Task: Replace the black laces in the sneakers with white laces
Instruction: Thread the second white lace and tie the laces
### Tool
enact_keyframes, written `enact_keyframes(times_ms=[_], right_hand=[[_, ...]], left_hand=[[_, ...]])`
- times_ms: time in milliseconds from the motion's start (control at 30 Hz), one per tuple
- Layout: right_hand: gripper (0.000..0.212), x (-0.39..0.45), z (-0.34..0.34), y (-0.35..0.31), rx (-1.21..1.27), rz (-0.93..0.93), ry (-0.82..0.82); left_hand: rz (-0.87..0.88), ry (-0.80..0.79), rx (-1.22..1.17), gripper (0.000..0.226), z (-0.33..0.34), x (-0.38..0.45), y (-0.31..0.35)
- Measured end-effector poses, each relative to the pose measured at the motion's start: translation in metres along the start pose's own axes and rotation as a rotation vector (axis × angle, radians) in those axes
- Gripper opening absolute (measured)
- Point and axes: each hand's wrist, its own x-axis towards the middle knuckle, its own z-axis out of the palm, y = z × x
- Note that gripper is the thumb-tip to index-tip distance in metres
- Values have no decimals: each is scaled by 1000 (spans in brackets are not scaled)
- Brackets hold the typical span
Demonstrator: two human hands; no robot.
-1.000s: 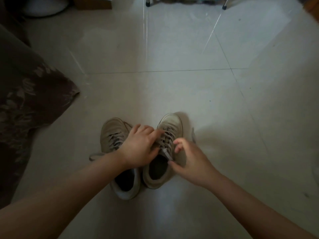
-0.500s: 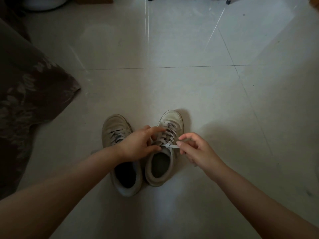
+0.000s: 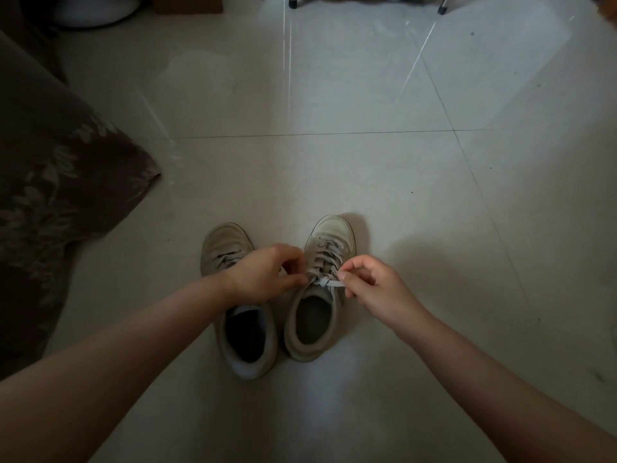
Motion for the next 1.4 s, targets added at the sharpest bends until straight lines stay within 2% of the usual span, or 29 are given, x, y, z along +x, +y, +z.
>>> enact_keyframes(times_ms=[167,233,367,433,467,533,567,600,633,700,767,833,867,933,1000,1067,1200,1300,1400], right_hand=[[5,-3,-7,10,-98,-28,-3],[7,-4,-11,15,-91,-3,-5],[11,-9,-21,15,42,10,-53],[22,-12,-32,10,0,-14,-103],[28,-11,-38,10,-149,-40,-126],[32,-5,-46,15,-641,-102,-108],[30,-2,-47,19,-840,-122,-31],[26,-1,-45,21,-927,-125,98],[22,0,-40,22,-914,-141,247],[20,3,-28,23,-742,-213,450],[31,9,-20,22,-515,-234,506],[43,14,-17,16,-353,-151,438],[46,15,-15,12,-298,-106,378],[49,13,-15,7,-156,-46,267],[47,11,-16,7,-37,-23,187],[43,11,-16,8,-45,-40,122],[31,14,-16,3,-131,-32,-8],[21,17,-16,3,-267,-81,-26],[14,21,-15,5,-234,-204,36]], left_hand=[[-80,47,-449,15,-10,-9,-2],[-151,49,-524,15,-11,-14,-9],[-170,55,-220,24,-17,-14,-8],[-186,3,-72,27,-26,-11,-3],[-187,-70,15,25,-32,-10,-1],[-188,-284,69,18,-41,-9,6],[-192,-385,-14,15,-42,-10,11],[-205,-455,-157,14,-40,-11,17],[-217,-478,-329,14,-35,-11,23],[-245,-396,-690,13,-18,-8,30],[-292,-359,-1066,18,0,-3,33],[-334,-425,-1347,29,11,-1,37],[-350,-433,-1393,35,13,-1,40],[-351,-338,-1324,36,16,1,42],[-305,-159,-1127,31,18,3,44],[-211,-40,-897,30,20,3,49],[-20,-25,-608,32,20,-1,53],[-12,-16,-329,20,21,4,42],[-50,53,-164,13,22,6,35]])
